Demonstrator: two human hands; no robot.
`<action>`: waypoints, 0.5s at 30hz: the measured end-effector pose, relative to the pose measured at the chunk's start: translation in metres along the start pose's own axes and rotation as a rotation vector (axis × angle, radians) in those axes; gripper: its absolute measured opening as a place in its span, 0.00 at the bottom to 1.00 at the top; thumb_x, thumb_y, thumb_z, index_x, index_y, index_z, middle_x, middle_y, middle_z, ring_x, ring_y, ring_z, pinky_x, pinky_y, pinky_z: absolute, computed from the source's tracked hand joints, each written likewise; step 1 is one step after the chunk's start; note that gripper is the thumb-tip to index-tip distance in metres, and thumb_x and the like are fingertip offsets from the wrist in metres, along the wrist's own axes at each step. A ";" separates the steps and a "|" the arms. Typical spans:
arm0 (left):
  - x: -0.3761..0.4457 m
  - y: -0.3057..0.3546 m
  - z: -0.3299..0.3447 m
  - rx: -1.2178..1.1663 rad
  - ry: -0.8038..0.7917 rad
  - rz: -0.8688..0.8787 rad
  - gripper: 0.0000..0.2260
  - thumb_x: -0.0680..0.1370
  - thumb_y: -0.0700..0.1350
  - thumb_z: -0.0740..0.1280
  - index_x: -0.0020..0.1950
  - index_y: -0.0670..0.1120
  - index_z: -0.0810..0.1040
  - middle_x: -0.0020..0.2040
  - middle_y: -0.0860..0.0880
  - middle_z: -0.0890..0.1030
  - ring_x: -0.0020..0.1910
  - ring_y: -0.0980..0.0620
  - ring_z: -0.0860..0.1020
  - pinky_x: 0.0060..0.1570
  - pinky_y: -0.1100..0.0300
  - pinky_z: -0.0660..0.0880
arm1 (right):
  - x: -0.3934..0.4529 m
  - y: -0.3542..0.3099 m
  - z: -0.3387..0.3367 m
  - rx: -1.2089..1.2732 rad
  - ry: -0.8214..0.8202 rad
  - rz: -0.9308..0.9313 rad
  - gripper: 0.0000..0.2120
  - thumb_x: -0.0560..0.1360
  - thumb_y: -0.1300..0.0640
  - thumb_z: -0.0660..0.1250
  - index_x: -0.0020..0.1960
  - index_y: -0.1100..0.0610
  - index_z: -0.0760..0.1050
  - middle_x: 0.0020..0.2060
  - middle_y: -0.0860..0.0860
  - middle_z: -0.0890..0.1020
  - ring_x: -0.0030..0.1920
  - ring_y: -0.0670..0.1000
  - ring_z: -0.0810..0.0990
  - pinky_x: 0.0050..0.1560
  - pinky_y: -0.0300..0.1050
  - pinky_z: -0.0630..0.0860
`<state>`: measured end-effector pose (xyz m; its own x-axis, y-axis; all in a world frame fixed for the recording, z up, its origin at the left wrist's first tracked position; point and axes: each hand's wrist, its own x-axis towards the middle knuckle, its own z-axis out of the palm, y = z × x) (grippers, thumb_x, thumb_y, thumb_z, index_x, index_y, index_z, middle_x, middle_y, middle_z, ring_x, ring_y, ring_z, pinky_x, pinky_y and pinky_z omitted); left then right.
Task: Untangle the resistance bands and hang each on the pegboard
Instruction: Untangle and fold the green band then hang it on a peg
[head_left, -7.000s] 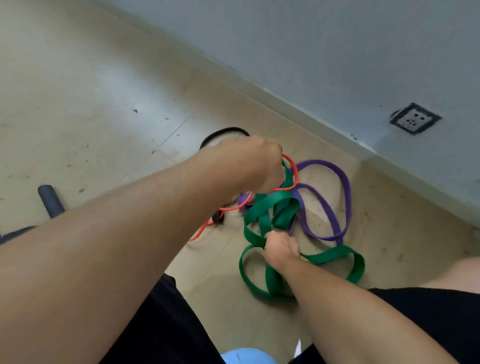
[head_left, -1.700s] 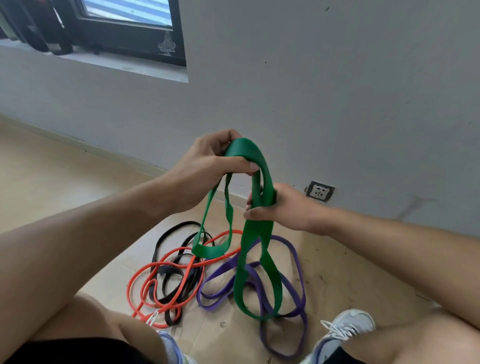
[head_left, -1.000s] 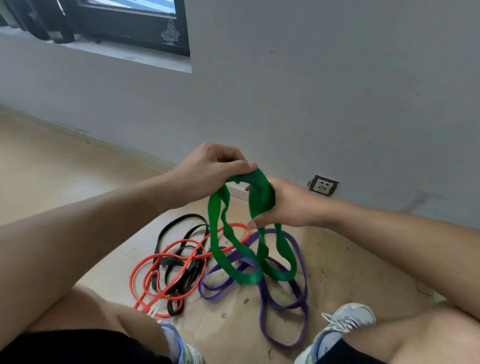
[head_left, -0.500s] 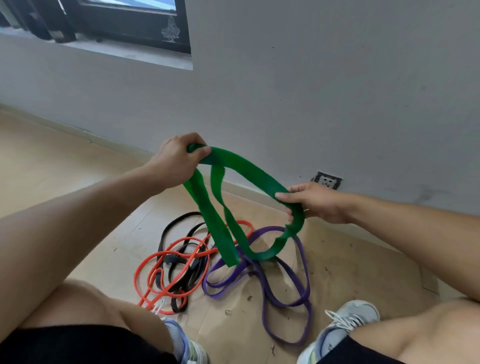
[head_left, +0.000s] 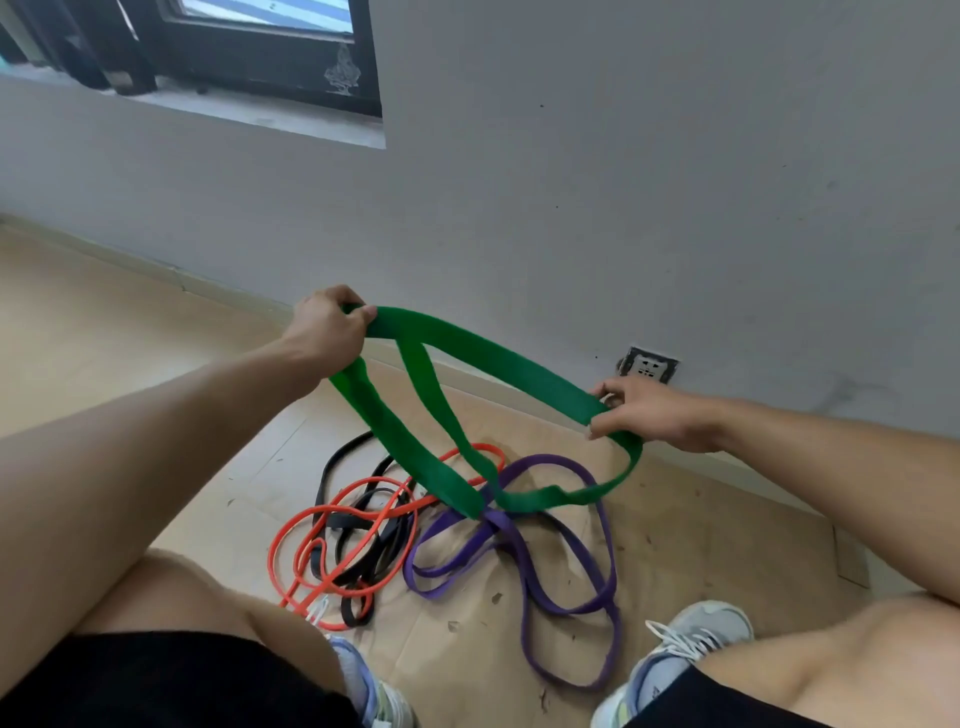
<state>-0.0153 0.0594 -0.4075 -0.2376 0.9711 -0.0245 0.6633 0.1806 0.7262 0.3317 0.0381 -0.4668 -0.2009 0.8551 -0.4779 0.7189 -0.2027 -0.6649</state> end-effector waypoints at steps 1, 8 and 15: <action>0.001 -0.003 -0.002 -0.001 0.010 -0.019 0.11 0.84 0.48 0.63 0.61 0.43 0.79 0.54 0.42 0.77 0.40 0.50 0.74 0.44 0.54 0.69 | -0.001 0.003 -0.003 -0.009 -0.045 0.018 0.13 0.74 0.55 0.78 0.56 0.55 0.82 0.48 0.53 0.87 0.48 0.51 0.86 0.48 0.43 0.80; 0.004 -0.009 -0.005 0.020 0.025 -0.062 0.12 0.84 0.48 0.64 0.61 0.43 0.79 0.55 0.41 0.78 0.41 0.48 0.75 0.47 0.54 0.71 | -0.004 0.010 -0.005 -0.229 -0.138 0.018 0.11 0.69 0.60 0.79 0.45 0.58 0.78 0.38 0.51 0.81 0.41 0.49 0.79 0.41 0.41 0.76; 0.000 -0.004 -0.006 -0.060 -0.010 -0.077 0.10 0.83 0.48 0.64 0.55 0.43 0.80 0.49 0.44 0.78 0.41 0.49 0.75 0.39 0.56 0.71 | 0.008 0.018 -0.009 -0.599 0.219 -0.017 0.20 0.73 0.66 0.67 0.63 0.54 0.72 0.60 0.59 0.81 0.59 0.59 0.80 0.56 0.52 0.78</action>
<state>-0.0227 0.0581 -0.4066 -0.2787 0.9563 -0.0885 0.6000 0.2454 0.7615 0.3497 0.0456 -0.4774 -0.1199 0.9466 -0.2994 0.9771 0.0591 -0.2044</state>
